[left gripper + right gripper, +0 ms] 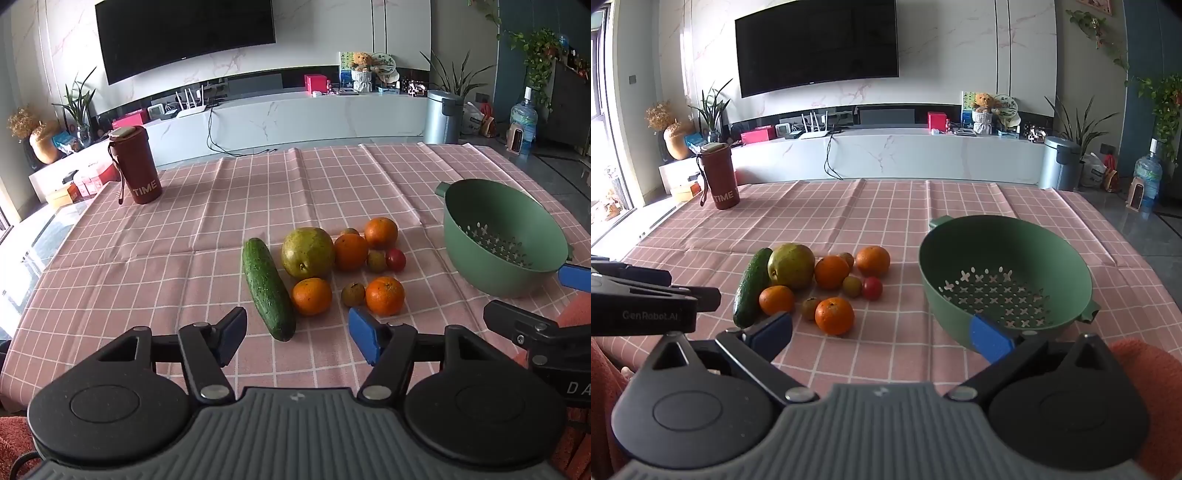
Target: Organize fruits
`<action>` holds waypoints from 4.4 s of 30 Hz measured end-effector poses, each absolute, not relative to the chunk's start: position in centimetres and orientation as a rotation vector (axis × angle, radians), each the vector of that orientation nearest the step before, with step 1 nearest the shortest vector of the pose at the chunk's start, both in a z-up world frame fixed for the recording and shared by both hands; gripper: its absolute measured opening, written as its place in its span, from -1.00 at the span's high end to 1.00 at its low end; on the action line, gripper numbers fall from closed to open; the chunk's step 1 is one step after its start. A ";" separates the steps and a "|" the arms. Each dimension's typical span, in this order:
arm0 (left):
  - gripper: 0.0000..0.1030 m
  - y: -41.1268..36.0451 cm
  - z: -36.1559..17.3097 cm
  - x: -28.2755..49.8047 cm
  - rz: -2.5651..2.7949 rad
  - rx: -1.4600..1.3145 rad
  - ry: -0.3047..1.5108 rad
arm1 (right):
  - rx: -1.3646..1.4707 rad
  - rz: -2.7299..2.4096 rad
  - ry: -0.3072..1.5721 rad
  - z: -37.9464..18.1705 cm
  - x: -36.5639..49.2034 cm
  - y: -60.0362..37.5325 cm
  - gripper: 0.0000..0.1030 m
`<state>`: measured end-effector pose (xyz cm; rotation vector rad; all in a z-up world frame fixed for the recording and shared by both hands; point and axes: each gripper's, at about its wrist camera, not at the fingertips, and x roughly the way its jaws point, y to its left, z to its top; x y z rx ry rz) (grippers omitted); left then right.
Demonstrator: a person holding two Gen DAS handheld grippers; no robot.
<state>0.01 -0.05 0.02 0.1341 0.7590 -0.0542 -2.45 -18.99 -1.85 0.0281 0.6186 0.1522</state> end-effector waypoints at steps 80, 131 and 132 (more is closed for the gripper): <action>-0.41 0.1 1.1 -0.5 -0.074 0.118 0.735 | 0.001 0.127 0.650 -1.9 -2.3 -18.6 -0.91; 0.00 9.3 -6.9 15.6 -0.150 -0.268 1.033 | -0.090 0.519 0.764 -6.2 14.5 -8.6 -0.23; 0.00 9.4 -7.2 15.8 -0.139 -0.268 1.042 | -0.093 0.523 0.768 -6.4 14.7 -8.6 -0.23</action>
